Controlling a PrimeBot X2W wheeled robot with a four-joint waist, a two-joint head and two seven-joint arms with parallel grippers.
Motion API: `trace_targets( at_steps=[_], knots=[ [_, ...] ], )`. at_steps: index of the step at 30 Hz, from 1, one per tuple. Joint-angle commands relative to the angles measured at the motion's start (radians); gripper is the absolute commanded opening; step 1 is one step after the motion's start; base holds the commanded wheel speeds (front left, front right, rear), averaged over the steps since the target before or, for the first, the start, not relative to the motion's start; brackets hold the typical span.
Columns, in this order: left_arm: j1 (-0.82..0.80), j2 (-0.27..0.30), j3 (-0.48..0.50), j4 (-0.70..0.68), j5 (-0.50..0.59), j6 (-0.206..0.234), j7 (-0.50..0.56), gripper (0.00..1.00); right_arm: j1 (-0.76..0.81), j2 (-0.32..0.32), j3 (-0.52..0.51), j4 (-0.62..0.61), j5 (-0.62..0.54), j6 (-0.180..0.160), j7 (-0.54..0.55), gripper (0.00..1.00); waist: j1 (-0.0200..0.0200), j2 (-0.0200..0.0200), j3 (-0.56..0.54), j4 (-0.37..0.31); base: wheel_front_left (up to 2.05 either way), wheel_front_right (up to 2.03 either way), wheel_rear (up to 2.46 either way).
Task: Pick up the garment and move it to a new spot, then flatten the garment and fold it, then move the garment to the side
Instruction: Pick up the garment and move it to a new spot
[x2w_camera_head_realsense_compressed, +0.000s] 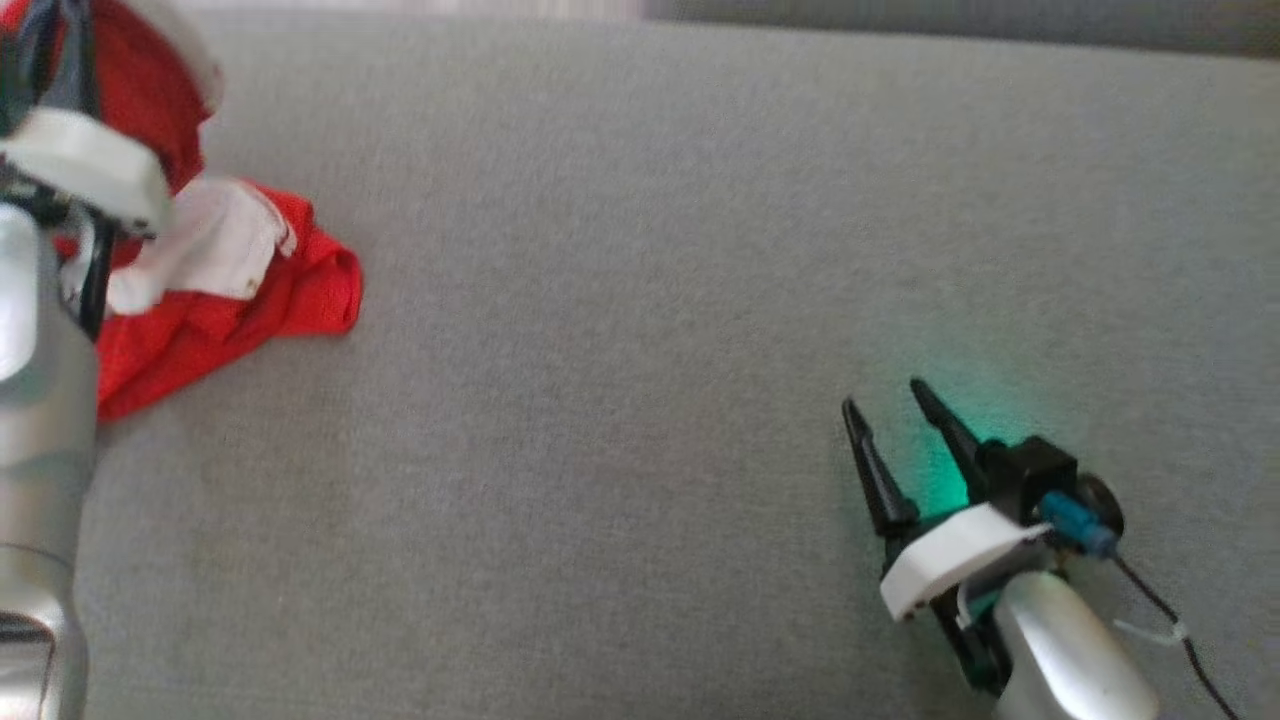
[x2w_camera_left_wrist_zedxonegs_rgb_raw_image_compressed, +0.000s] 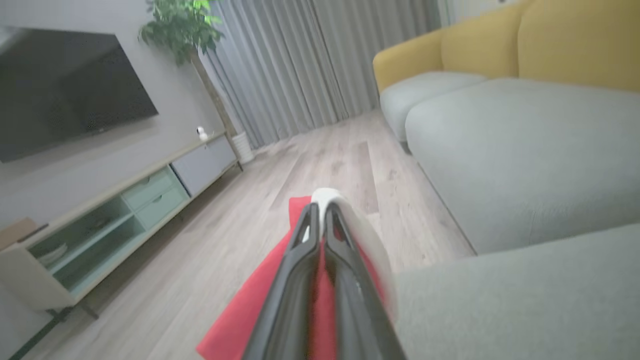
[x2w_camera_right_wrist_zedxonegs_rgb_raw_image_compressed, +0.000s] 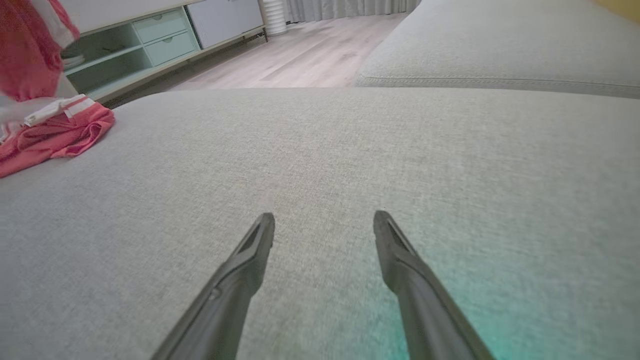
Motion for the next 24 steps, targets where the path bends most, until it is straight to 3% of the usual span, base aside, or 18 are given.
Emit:
trace_targets(
  at_steps=[1, 6, 12, 19, 20, 21, 22, 24],
  knots=[
    [-0.055, 0.042, 0.010, -0.043, 0.008, -0.005, -0.010, 0.00, 0.000, 0.012, 0.019, -0.021, 0.005, -0.001, -0.003, 1.00, 0.0002, 0.0000, -0.055, -0.038, 0.00, 0.00, 0.00],
    [-0.068, -0.021, -0.068, -0.139, -0.026, -0.013, -0.030, 0.00, 0.026, 0.026, 0.011, -0.014, 0.006, -0.001, -0.003, 1.00, 0.0002, 0.0000, -0.110, -0.115, 0.00, 0.00, 0.00],
    [-0.001, -0.156, -0.196, -0.288, -0.156, -0.014, -0.058, 0.00, 0.046, 0.034, 0.005, -0.013, -0.001, -0.001, -0.003, 1.00, 0.0002, 0.0000, -0.131, -0.243, 0.00, 0.00, 0.00],
    [0.184, -0.255, -0.233, -0.340, -0.229, -0.011, -0.094, 0.00, 0.061, 0.033, -0.024, -0.019, -0.007, -0.001, -0.003, 1.00, 0.0002, 0.0000, -0.123, -0.301, 0.00, 0.00, 0.00],
    [0.221, -0.260, -0.236, -0.338, -0.223, -0.002, -0.098, 0.25, 0.062, 0.034, -0.026, -0.020, -0.008, -0.001, -0.003, 1.00, 0.0002, 0.0000, -0.121, -0.303, 0.00, 0.00, 0.00],
    [0.263, -0.265, -0.241, -0.334, -0.214, 0.005, -0.099, 0.91, 0.063, 0.034, -0.028, -0.020, -0.008, -0.001, -0.003, 1.00, 0.0002, 0.0000, -0.120, -0.305, 0.00, 0.00, 0.00],
    [0.308, -0.268, -0.239, -0.331, -0.211, 0.012, -0.100, 1.00, 0.063, 0.034, -0.029, -0.021, -0.009, -0.001, -0.003, 1.00, 0.0002, 0.0000, -0.119, -0.306, 0.00, 0.00, 0.00],
    [0.406, -0.270, -0.212, -0.341, -0.199, 0.042, -0.100, 1.00, 0.059, 0.035, -0.031, -0.020, -0.008, -0.001, -0.003, 1.00, 0.0002, 0.0000, -0.116, -0.306, 0.00, 0.00, 0.00]
  ],
)
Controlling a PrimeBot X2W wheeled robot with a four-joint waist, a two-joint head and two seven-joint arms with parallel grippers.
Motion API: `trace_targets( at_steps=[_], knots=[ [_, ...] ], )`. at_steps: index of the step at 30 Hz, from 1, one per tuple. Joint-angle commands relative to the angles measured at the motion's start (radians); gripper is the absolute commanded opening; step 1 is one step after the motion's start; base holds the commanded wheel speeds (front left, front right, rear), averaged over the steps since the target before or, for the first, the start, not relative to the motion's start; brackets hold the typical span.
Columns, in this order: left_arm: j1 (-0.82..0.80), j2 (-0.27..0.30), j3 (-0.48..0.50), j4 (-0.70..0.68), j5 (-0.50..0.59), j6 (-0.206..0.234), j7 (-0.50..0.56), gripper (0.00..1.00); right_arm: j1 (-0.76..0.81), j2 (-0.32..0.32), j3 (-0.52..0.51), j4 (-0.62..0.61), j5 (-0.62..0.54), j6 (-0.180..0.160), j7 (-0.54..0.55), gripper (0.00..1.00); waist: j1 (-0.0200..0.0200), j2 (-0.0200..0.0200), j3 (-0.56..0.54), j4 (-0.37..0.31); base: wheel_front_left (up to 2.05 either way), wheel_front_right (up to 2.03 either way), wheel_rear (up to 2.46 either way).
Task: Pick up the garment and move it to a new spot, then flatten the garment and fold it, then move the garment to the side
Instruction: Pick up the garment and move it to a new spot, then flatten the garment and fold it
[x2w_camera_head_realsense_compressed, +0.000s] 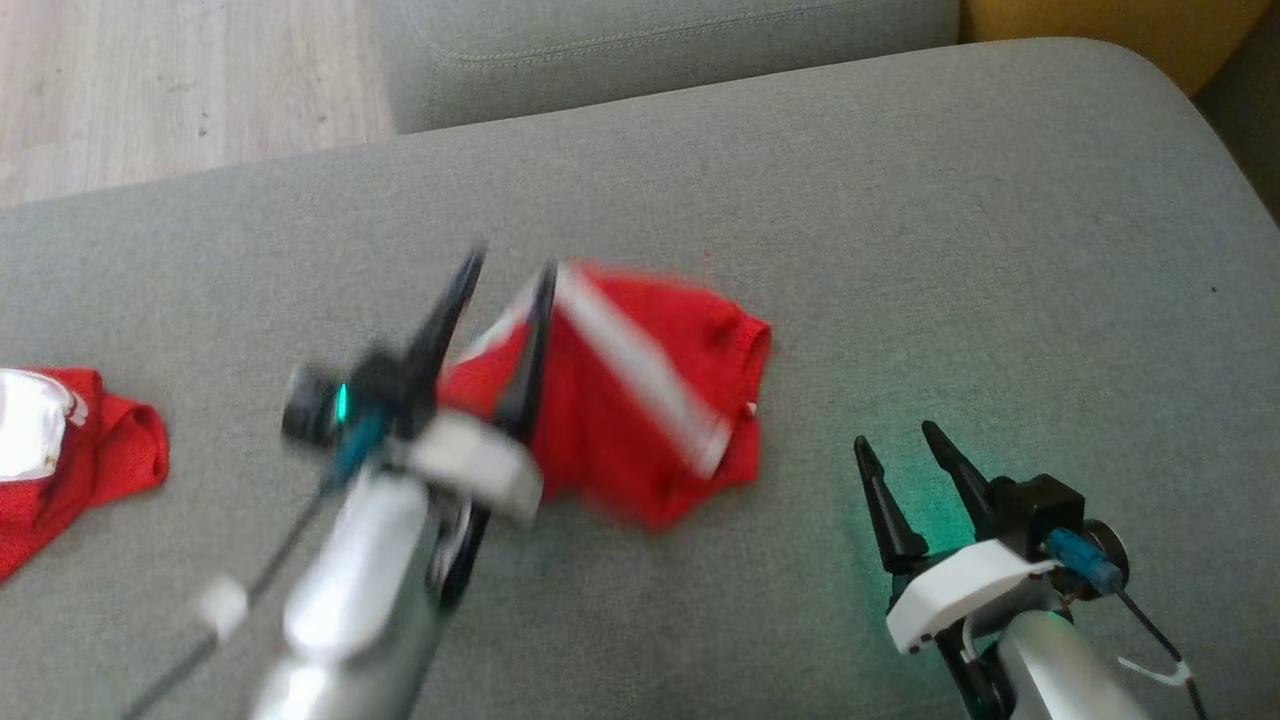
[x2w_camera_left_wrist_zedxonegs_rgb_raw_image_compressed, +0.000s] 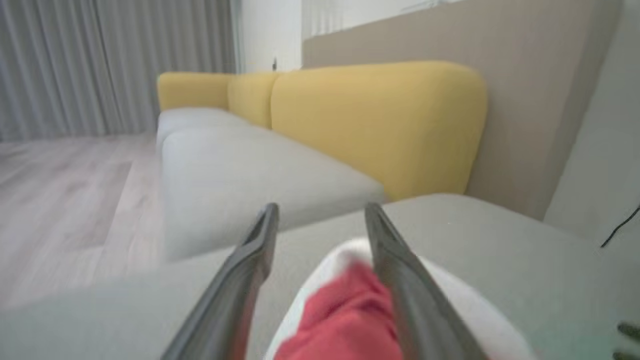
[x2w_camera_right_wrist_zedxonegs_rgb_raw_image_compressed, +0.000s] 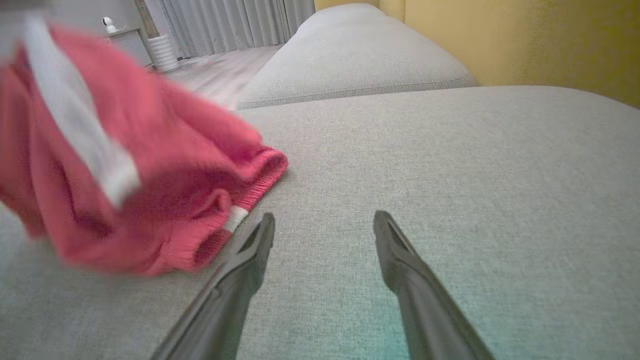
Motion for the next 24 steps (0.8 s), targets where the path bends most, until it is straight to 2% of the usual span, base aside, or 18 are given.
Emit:
trace_targets(
  at_steps=[1, 5, 10, 16, 24],
  knots=[
    [0.065, 0.024, 0.060, -0.026, 0.018, 0.020, -0.009, 1.00, -0.014, 0.012, 0.015, -0.031, -0.006, -0.001, -0.004, 1.00, 0.0000, 0.0000, 0.003, 0.001, 0.00, 0.00, 0.00],
    [0.230, 0.040, 0.147, -0.050, 0.035, 0.060, -0.009, 1.00, -0.025, 0.014, 0.014, -0.041, -0.004, -0.001, -0.004, 1.00, 0.0000, 0.0000, 0.000, 0.010, 0.00, 0.00, 0.00],
    [0.382, 0.042, 0.292, -0.155, 0.074, 0.100, -0.009, 1.00, -0.021, 0.015, -0.025, -0.068, -0.009, -0.001, -0.004, 1.00, 0.0000, 0.0000, -0.016, 0.035, 0.00, 0.00, 0.00],
    [0.530, 0.017, 0.403, -0.252, 0.130, 0.092, -0.009, 1.00, 0.017, 0.019, -0.063, -0.081, -0.018, -0.001, -0.004, 1.00, 0.0000, 0.0000, -0.052, 0.054, 0.00, 0.00, 0.00],
    [0.609, -0.020, 0.447, -0.299, 0.179, 0.061, -0.009, 1.00, 0.060, 0.022, -0.067, -0.071, -0.019, -0.001, -0.004, 1.00, 0.0000, 0.0000, -0.064, 0.074, 0.00, 0.00, 0.00]
  ],
)
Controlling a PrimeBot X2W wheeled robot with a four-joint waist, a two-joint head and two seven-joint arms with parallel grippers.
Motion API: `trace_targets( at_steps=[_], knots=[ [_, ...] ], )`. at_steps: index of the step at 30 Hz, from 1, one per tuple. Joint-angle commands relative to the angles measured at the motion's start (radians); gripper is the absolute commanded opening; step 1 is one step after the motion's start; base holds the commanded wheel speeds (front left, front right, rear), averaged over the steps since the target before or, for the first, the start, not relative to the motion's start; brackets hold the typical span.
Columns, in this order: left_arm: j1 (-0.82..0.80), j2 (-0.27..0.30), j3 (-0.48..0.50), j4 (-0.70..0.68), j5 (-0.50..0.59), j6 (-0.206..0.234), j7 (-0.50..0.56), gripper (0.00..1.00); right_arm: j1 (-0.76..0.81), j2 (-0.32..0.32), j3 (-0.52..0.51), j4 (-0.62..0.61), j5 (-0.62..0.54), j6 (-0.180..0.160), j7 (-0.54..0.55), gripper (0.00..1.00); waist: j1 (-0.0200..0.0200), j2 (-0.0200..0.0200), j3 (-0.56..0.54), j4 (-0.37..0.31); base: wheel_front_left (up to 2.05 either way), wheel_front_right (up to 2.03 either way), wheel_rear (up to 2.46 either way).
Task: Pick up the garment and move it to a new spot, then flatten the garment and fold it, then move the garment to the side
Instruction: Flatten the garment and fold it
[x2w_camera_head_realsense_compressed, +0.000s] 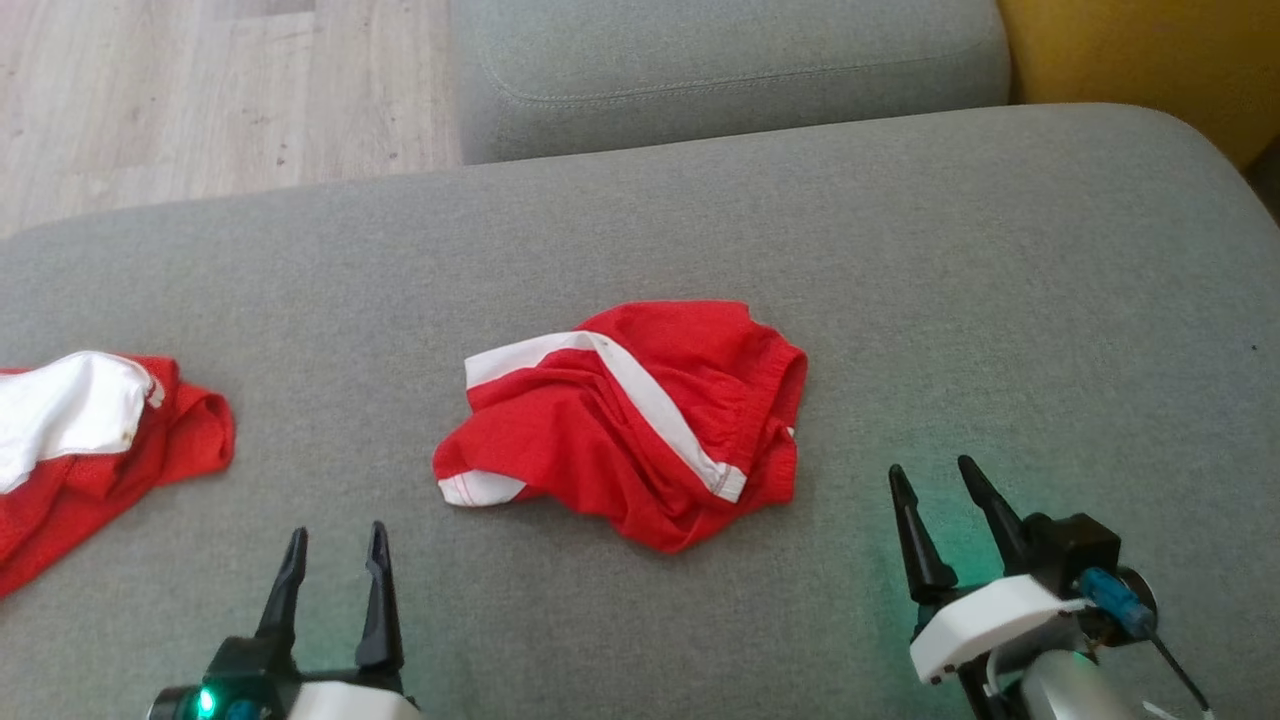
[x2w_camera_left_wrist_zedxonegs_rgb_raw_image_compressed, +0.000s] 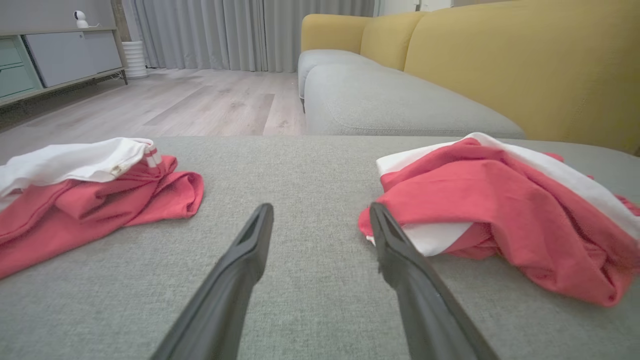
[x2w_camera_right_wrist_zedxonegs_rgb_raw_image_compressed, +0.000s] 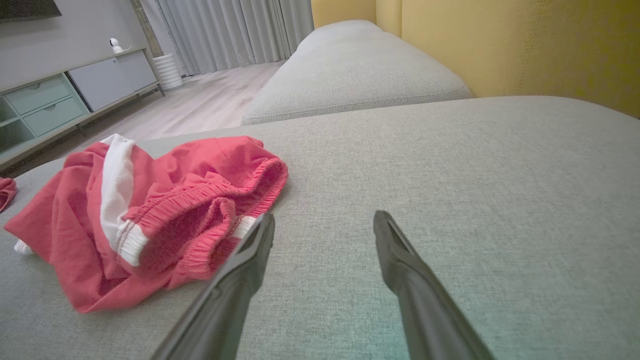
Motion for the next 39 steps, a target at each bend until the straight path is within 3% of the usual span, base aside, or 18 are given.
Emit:
trace_targets(
  at_steps=[1, 6, 14, 22, 30, 31, 33, 35, 36, 39],
  knots=[
    [-0.023, -0.001, 0.039, -0.034, 0.009, -0.002, -0.010, 1.00, -0.023, 0.004, 0.026, -0.028, -0.009, -0.001, -0.004, 1.00, 0.0001, 0.0000, 0.000, 0.003, 0.00, 0.00, 0.00],
    [-0.030, -0.006, 0.031, -0.024, 0.017, -0.015, -0.010, 1.00, -0.037, 0.004, 0.115, -0.039, 0.022, -0.001, -0.004, 1.00, 0.0001, 0.0000, 0.006, 0.019, 0.00, 0.00, 0.00],
    [-0.054, -0.007, -0.024, -0.009, -0.004, -0.018, -0.010, 1.00, -0.090, 0.004, 0.311, 0.029, 0.192, -0.001, -0.004, 1.00, 0.0001, 0.0000, 0.044, 0.082, 0.00, 0.00, 0.00],
    [-0.073, -0.007, -0.044, -0.014, 0.001, -0.013, -0.010, 1.00, -0.135, -0.019, 0.362, 0.049, 0.255, -0.001, -0.004, 1.00, 0.0001, 0.0000, 0.082, 0.150, 0.00, 0.00, 0.00],
    [-0.080, -0.007, -0.048, -0.020, -0.007, -0.005, -0.010, 1.00, -0.137, -0.027, 0.374, 0.044, 0.288, -0.001, -0.004, 1.00, 0.0001, 0.0000, 0.096, 0.165, 0.00, 0.00, 0.00],
    [-0.081, -0.007, -0.050, -0.020, -0.009, -0.002, -0.010, 1.00, -0.136, -0.028, 0.376, 0.040, 0.293, -0.001, -0.004, 0.95, 0.0001, 0.0000, 0.097, 0.164, 0.00, 0.00, 0.00],
    [-0.084, -0.007, -0.055, -0.023, -0.013, 0.001, -0.010, 1.00, -0.134, -0.031, 0.376, 0.026, 0.307, -0.001, -0.004, 0.66, 0.0001, 0.0000, 0.100, 0.159, 0.00, 0.00, 0.00],
    [-0.088, -0.007, -0.064, -0.022, -0.011, -0.002, -0.010, 1.00, -0.130, -0.039, 0.368, 0.011, 0.309, -0.001, -0.004, 0.11, 0.0001, 0.0000, 0.100, 0.151, 0.00, 0.00, 0.00],
    [-0.090, -0.007, -0.067, -0.019, -0.008, -0.004, -0.010, 1.00, -0.126, -0.041, 0.361, 0.001, 0.312, -0.001, -0.004, 0.00, 0.0001, 0.0000, 0.101, 0.146, 0.00, 0.00, 0.00],
    [-0.100, -0.007, -0.066, -0.016, -0.004, -0.003, -0.010, 1.00, -0.112, -0.050, 0.339, -0.036, 0.313, -0.001, -0.004, 0.00, 0.0001, 0.0000, 0.101, 0.129, 0.00, 0.00, 0.00]
  ],
)
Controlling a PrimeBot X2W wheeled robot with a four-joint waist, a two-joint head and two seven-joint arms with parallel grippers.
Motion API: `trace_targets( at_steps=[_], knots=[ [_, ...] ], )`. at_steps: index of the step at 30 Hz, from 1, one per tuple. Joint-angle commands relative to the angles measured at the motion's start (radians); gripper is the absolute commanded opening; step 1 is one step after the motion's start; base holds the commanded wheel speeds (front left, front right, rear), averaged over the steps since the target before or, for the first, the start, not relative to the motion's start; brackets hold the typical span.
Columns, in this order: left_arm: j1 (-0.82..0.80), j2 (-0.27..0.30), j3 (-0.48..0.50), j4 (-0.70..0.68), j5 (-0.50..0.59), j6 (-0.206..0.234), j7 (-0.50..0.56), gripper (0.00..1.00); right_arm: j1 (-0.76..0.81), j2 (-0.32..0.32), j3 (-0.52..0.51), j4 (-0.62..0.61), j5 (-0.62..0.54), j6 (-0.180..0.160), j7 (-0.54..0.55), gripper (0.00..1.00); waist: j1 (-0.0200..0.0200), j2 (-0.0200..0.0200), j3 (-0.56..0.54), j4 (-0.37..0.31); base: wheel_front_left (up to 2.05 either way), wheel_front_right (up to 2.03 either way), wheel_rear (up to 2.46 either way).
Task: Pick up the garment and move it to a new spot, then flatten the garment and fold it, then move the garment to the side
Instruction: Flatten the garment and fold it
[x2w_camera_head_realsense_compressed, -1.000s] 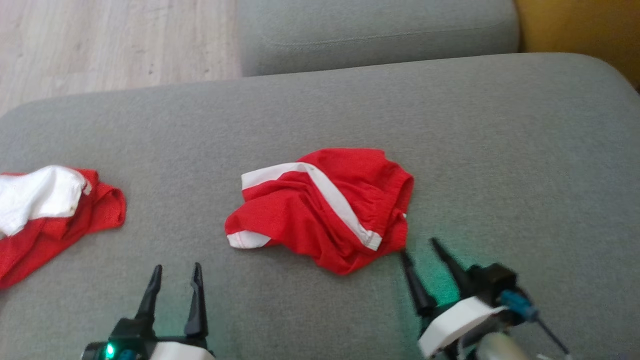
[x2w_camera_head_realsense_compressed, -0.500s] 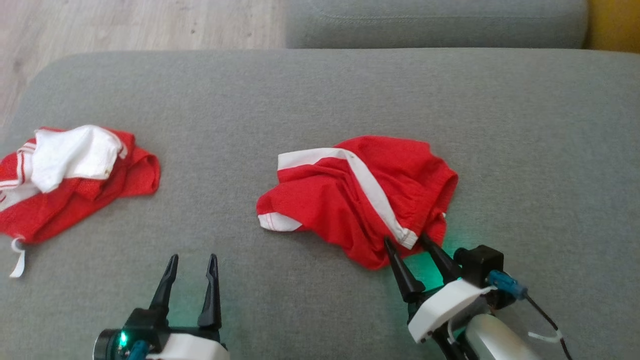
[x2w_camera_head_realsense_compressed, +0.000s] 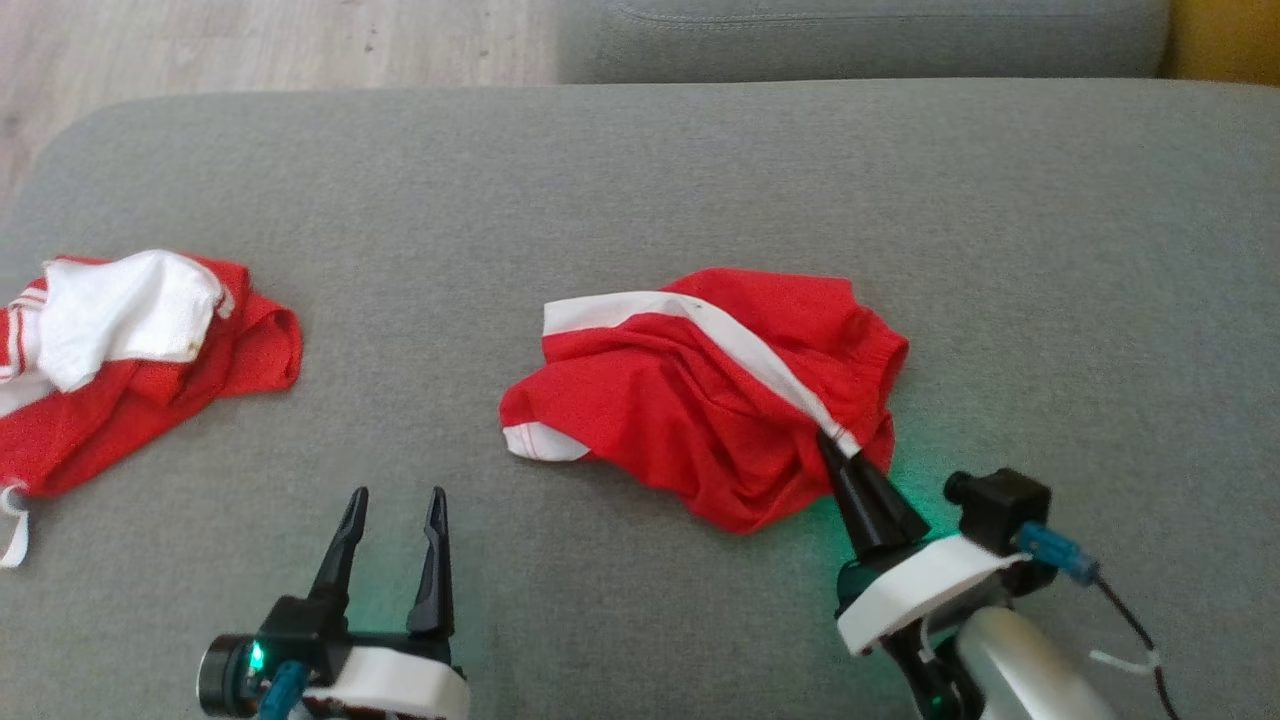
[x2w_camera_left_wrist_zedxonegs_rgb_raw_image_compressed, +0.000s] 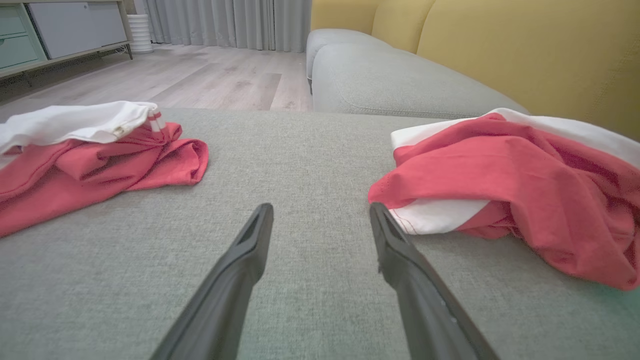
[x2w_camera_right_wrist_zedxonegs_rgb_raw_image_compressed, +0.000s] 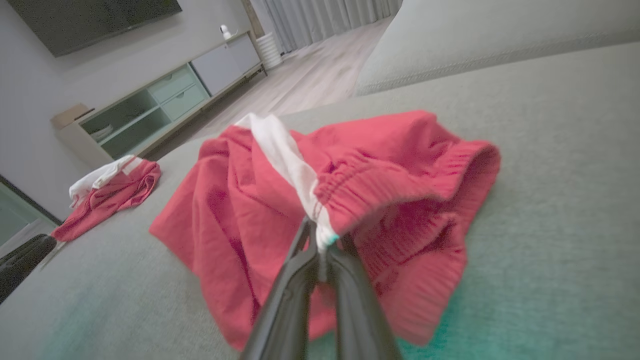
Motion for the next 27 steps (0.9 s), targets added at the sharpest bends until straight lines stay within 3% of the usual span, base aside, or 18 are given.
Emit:
trace_targets(
  at_steps=[1, 11, 20, 27],
  knots=[
    [-0.043, 0.001, 0.033, -0.028, 0.006, 0.003, -0.010, 1.00, 0.001, -0.003, 0.000, -0.049, 0.004, -0.001, -0.006, 0.00, -0.0001, 0.0000, -0.001, -0.014, 0.00, 0.00, 0.00],
    [-0.127, 0.001, -0.007, 0.024, -0.088, -0.049, -0.010, 1.00, 0.054, -0.081, -0.033, -0.117, -0.049, -0.001, -0.006, 0.00, -0.0001, 0.0000, -0.009, -0.094, 0.00, 0.00, 0.00],
    [-0.296, 0.001, -0.151, 0.150, -0.232, -0.093, -0.010, 1.00, 0.069, -0.109, -0.044, -0.073, -0.097, -0.001, -0.006, 0.00, -0.0001, 0.0000, 0.001, -0.128, 0.00, 0.00, 0.00],
    [-0.402, 0.001, -0.219, 0.213, -0.267, -0.095, -0.010, 1.00, 0.086, -0.115, -0.168, 0.007, -0.169, -0.001, -0.006, 0.00, -0.0001, 0.0000, 0.002, -0.122, 0.00, 0.00, 0.00]
  ],
)
